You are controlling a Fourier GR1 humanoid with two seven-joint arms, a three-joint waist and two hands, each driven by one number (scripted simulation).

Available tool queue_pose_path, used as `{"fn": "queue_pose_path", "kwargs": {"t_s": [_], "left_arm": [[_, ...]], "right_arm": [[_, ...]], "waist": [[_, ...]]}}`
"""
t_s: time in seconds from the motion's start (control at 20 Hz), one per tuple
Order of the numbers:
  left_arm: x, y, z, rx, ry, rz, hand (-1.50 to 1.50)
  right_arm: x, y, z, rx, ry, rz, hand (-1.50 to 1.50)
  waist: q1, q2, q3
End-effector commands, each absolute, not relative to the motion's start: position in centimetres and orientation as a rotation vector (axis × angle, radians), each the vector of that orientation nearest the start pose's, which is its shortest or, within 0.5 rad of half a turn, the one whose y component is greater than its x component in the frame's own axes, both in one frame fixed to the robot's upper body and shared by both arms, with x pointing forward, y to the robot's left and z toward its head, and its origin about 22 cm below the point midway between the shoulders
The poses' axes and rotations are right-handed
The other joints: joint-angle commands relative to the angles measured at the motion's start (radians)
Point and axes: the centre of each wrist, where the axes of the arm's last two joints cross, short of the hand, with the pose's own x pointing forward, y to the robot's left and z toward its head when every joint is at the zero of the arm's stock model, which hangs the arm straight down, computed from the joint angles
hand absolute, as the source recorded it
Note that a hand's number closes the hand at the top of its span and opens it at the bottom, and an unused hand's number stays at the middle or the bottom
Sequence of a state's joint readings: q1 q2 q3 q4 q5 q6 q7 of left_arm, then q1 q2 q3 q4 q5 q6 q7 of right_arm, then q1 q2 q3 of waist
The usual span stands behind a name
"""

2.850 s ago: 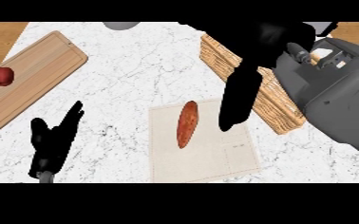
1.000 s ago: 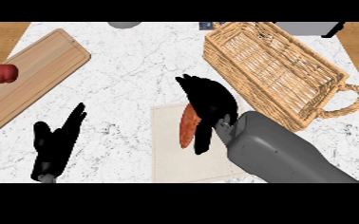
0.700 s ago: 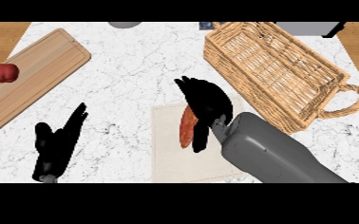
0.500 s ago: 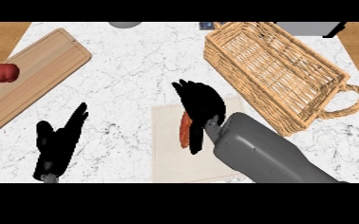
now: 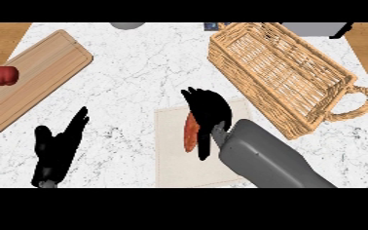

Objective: Pick the sweet potato from the placemat and place it in the basket

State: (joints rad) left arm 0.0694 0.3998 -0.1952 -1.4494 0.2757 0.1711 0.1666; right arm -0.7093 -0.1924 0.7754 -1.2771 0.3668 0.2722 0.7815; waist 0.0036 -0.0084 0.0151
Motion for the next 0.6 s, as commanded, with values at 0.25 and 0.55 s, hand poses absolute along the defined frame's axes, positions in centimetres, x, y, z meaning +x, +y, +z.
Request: {"fn": "queue_pose_path", "kwargs": {"t_s": [0.25,0.55], "left_arm": [[19.8,29.6,-5.1,0.151,-1.009,-0.031,0.00],[20.9,28.9,-4.0,0.147,-1.005,-0.040,0.00]], "right_arm": [[30.4,-4.4,5.2,-0.508,-0.997,1.452,-1.50],[29.9,-4.6,2.8,-0.532,-1.027,1.561,1.50]], "waist": [[0.002,0.010,-0.015],[0.004,0.012,-0.014]]}}
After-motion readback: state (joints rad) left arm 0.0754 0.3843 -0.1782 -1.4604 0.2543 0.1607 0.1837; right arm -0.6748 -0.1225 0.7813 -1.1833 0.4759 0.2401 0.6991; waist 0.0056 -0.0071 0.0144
